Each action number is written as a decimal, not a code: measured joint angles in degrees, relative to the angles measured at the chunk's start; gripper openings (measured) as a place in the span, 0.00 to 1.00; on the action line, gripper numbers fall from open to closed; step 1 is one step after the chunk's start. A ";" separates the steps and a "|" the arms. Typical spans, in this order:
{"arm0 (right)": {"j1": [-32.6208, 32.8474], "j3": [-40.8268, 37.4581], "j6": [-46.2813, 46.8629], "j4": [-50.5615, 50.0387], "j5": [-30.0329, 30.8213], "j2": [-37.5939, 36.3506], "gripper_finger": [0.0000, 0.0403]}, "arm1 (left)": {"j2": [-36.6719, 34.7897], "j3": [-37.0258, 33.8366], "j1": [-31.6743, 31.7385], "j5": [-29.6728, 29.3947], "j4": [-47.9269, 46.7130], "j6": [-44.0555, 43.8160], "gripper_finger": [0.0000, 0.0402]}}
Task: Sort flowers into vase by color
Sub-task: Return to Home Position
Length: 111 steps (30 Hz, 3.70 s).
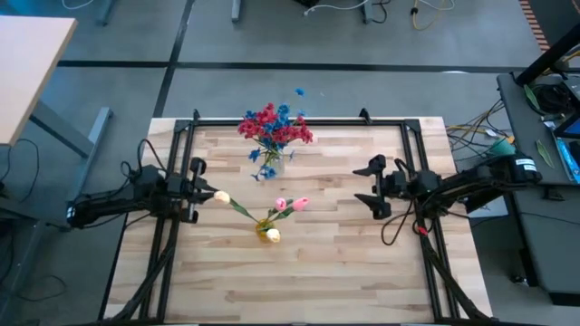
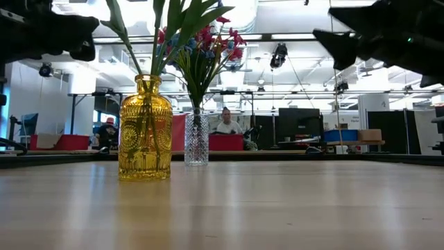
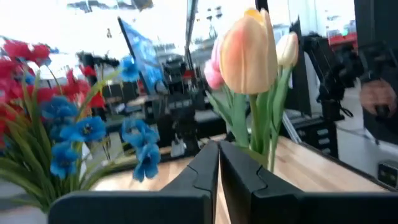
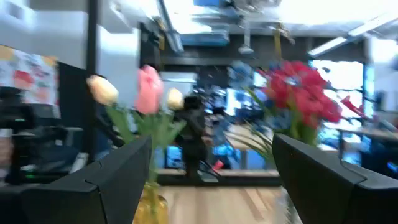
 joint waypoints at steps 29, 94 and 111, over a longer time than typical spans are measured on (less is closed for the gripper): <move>0.04 0.00 -9.18 -47.51 -5.41 -45.48 0.81 | -0.21 4.90 0.31 0.98 -14.05 2.10 0.00; 0.01 0.02 -16.37 -76.74 -4.76 -59.43 0.81 | 1.61 4.99 0.33 -0.57 -16.19 -3.16 0.00; 0.03 0.00 -16.37 -76.74 -4.76 -59.43 0.81 | 1.61 4.99 0.34 -0.56 -16.19 -3.16 0.00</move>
